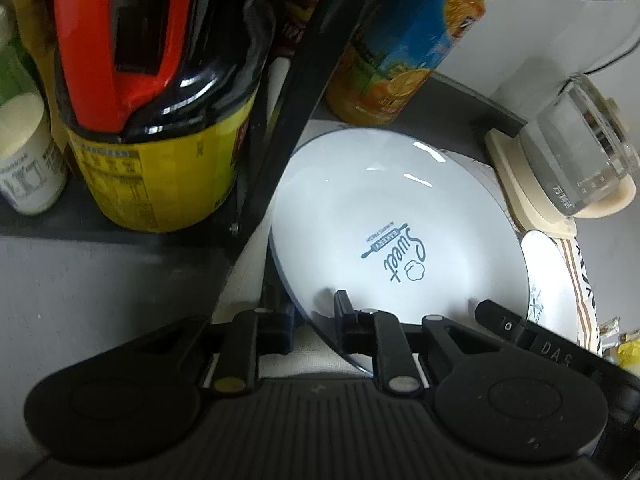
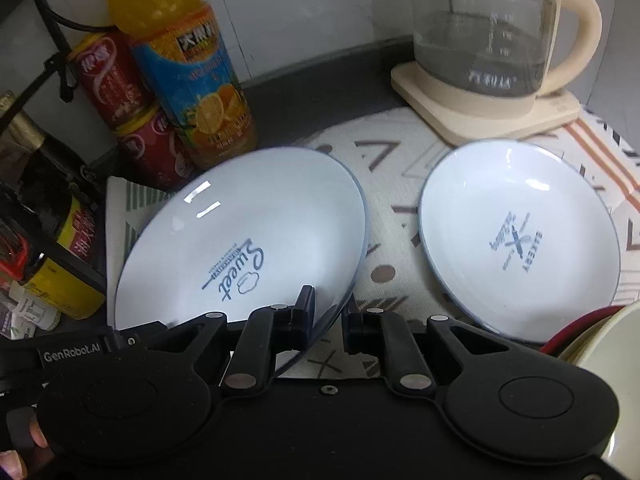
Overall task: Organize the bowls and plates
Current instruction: 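Lift the 'Sweet' plate with both grippers over the flower-print plate, then lower the 'Sweet' plate onto the flower-print plate and open both grippers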
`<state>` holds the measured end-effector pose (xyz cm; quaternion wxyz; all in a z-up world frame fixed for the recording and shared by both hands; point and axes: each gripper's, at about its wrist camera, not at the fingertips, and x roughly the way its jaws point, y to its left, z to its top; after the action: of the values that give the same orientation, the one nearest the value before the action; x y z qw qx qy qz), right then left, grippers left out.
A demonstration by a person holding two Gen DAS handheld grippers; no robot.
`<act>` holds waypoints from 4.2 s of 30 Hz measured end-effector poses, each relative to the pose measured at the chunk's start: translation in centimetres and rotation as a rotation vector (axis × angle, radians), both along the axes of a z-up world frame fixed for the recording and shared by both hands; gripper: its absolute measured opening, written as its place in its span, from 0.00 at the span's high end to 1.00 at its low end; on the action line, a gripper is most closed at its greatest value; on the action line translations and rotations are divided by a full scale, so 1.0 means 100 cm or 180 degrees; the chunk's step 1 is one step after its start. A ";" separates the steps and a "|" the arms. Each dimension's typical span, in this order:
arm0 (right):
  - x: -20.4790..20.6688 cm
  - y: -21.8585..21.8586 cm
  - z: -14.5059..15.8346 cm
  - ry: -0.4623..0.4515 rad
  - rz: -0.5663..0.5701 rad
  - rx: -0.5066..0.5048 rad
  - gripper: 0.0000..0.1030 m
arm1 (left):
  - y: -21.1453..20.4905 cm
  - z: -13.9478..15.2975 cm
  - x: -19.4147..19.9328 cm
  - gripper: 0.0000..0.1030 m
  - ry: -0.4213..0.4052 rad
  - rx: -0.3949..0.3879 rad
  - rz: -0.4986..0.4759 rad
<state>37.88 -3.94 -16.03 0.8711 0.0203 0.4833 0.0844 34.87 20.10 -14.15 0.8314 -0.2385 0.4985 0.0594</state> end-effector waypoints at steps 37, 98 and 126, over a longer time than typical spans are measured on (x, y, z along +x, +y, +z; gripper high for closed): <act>-0.113 -0.022 0.039 -0.0441 0.0407 0.0113 0.87 | -0.037 0.065 -0.125 0.83 -0.0217 0.0312 0.0270; -0.161 -0.041 0.007 -0.0104 0.0896 -0.0331 0.85 | -0.075 0.035 -0.201 0.59 0.0527 0.0480 0.0603; -0.176 -0.054 0.072 -0.0440 0.1146 0.0151 0.45 | -0.060 0.071 -0.194 0.15 0.0346 0.0788 0.0899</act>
<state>20.32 -9.29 -8.87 0.8724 -0.0518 0.4160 0.2514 15.51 14.12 -7.08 0.8096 -0.1984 0.4931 0.2491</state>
